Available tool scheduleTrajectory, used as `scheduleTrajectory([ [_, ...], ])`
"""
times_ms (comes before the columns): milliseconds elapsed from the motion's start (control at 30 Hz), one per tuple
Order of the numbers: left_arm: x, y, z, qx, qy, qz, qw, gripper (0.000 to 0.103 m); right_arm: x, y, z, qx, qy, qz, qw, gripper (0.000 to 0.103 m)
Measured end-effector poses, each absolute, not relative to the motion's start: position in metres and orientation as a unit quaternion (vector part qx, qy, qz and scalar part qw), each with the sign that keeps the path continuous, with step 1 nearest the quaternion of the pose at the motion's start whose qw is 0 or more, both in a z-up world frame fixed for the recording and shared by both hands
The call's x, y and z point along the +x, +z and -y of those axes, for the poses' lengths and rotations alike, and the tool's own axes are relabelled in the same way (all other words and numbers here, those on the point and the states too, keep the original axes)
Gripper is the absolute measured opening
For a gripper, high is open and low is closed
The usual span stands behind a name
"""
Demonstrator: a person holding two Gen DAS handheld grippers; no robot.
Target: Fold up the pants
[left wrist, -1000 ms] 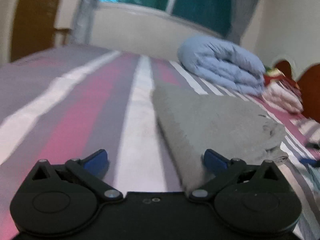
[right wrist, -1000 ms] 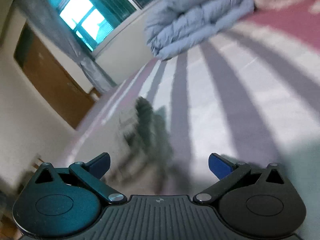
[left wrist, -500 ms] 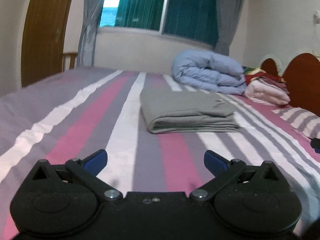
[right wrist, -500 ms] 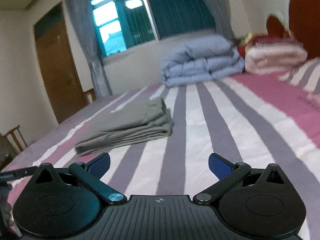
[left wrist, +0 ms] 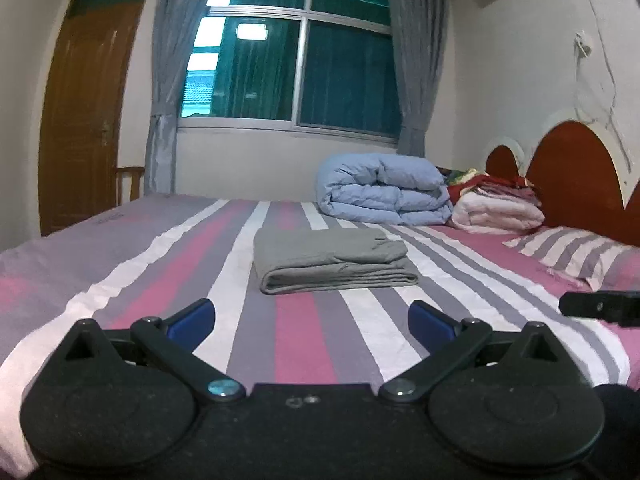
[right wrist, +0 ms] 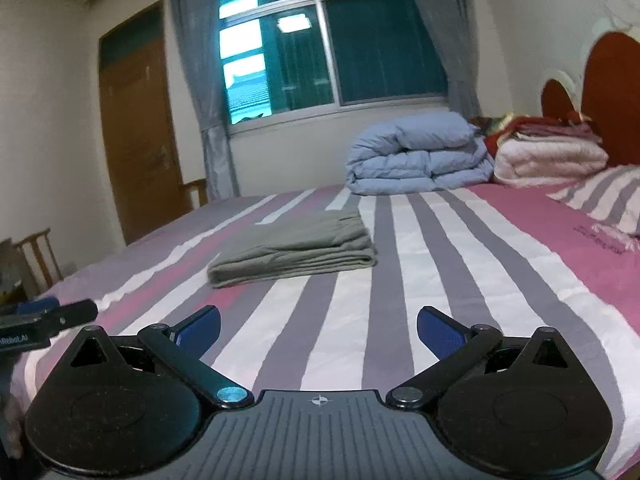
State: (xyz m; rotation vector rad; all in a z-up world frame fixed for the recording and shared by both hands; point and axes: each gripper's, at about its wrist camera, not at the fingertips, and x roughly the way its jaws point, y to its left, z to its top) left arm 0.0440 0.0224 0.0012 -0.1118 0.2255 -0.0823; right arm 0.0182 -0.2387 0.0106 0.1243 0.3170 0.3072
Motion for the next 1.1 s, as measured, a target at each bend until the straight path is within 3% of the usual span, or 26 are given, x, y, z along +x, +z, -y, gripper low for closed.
scheduleTrajectory([
  [467,0.012,0.001,-0.033,-0.123,-0.049,-0.097,0.986,0.097,-0.002,0.007,0.227,0.033,0.163,-0.130,0.977,0.103],
  [1100,0.012,-0.001,-0.025,-0.102,-0.060,-0.097,0.988,0.097,0.006,0.000,0.230,0.041,0.160,-0.132,0.977,0.103],
])
